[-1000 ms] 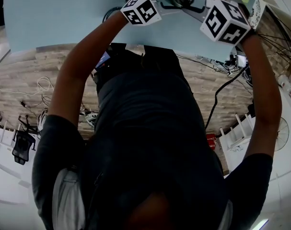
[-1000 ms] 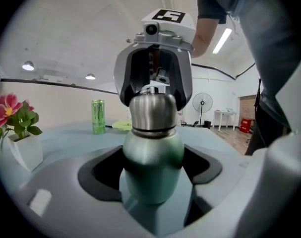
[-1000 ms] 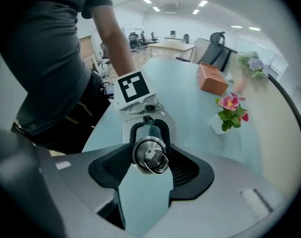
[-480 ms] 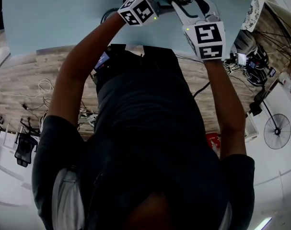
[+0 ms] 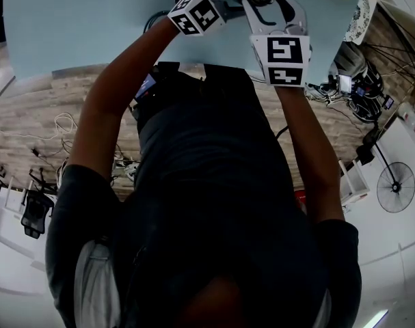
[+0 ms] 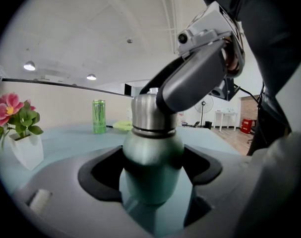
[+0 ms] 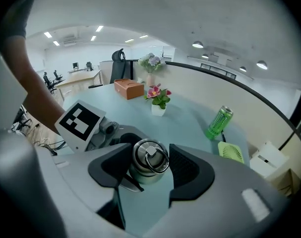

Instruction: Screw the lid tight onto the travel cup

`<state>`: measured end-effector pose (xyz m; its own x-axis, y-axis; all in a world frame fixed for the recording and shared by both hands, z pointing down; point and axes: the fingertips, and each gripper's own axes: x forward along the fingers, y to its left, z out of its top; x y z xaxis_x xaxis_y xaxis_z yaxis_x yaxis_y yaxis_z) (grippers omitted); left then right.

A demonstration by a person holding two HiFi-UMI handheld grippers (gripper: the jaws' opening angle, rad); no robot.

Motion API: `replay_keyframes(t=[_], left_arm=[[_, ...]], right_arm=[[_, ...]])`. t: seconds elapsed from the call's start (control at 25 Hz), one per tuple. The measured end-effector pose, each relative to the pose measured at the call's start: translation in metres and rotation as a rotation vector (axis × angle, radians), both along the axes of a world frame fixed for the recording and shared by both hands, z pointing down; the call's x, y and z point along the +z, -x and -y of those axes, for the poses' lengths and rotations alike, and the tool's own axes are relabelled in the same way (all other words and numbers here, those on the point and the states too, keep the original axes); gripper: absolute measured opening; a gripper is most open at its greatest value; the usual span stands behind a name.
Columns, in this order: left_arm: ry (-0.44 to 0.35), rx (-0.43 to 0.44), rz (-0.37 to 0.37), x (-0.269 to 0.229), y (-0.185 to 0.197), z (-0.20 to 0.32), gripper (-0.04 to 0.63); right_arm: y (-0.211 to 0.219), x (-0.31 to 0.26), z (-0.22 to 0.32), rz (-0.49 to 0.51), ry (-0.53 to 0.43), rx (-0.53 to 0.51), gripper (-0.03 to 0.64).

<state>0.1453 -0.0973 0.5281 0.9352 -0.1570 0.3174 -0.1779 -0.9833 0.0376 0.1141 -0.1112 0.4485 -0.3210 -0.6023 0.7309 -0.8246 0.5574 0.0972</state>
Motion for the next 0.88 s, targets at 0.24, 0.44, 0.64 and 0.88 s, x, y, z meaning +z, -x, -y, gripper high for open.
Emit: replay_keyframes(t=[0.24,0.44,0.64,0.88], left_arm=[[0.001,0.002,-0.002,-0.001,-0.001,0.001,0.408],[0.001,0.000,-0.002,-0.002,0.000,0.001,0.408],[0.003,-0.005,-0.001,0.001,0.000,0.001,0.408],[0.002,-0.004,-0.004,0.000,0.001,0.001,0.408]], right_arm=[[0.013,-0.011,-0.011,-0.075,0.013,-0.385,0.239],[0.009,-0.006,-0.025,-0.242,0.114,-0.883,0.241],[0.001,0.009,-0.029,-0.351,0.186,-1.244,0.241],[0.003,0.015,-0.026,-0.402,0.178,-1.388,0.236]])
